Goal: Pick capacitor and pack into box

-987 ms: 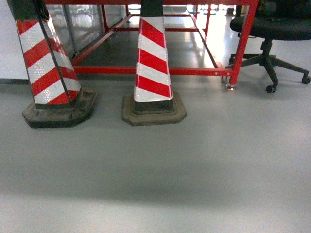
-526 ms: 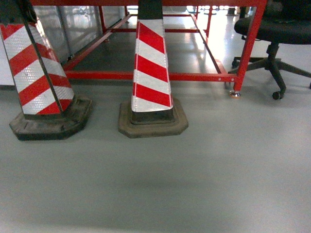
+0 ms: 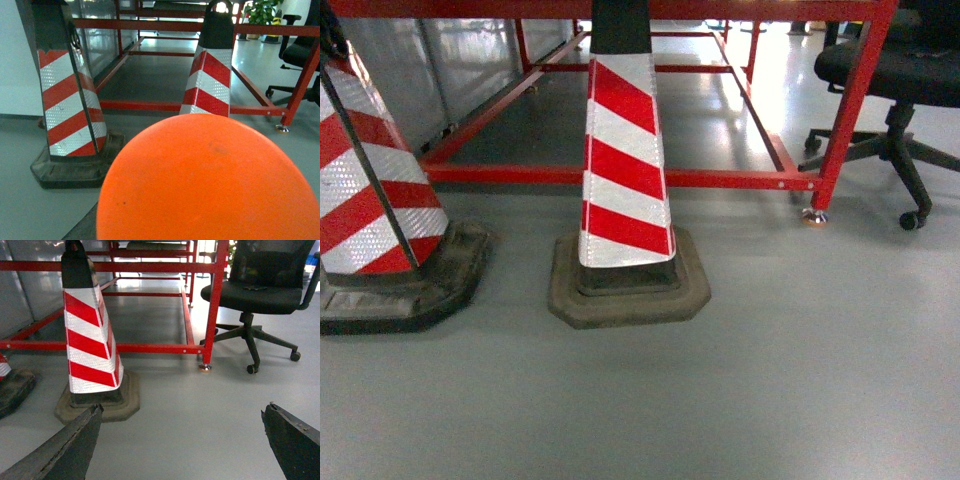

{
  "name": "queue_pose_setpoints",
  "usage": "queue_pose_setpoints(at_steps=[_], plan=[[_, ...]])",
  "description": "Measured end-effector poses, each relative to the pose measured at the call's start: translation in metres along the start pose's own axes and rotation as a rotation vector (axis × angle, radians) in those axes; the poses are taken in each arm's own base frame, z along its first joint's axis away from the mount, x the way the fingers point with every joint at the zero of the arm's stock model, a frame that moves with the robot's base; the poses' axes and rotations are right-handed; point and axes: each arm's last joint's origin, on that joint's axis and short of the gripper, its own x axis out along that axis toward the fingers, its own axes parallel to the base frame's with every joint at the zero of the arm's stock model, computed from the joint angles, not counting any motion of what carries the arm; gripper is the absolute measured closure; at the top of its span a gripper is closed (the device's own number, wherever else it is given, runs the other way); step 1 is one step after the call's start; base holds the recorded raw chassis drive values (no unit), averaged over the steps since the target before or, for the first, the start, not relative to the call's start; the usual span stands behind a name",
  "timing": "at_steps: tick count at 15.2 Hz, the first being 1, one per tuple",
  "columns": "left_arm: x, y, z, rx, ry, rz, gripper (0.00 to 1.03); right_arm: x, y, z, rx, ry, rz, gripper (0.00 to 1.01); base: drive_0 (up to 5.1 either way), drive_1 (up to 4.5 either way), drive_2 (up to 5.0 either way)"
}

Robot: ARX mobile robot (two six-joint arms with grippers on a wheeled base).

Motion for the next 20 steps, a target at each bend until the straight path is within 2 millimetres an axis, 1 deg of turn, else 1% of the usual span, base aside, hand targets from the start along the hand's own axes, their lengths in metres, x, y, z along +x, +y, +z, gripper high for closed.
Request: queue_pose_setpoints(at_steps=[11,20], plan=[[0.0000,0.0000,0.0000,0.000,0.000,0.000,0.59,0.0000,0.0000,-0.0001,0.000,0.001,-0.001,0.03,0.0,4.09,-4.1],[0.0000,0.0000,-0.0002,0.000,0.002,-0.001,0.59,0.0000,0.0000,-0.0003,0.000,0.003,-0.001,0.03,0.0,0.00,0.0]])
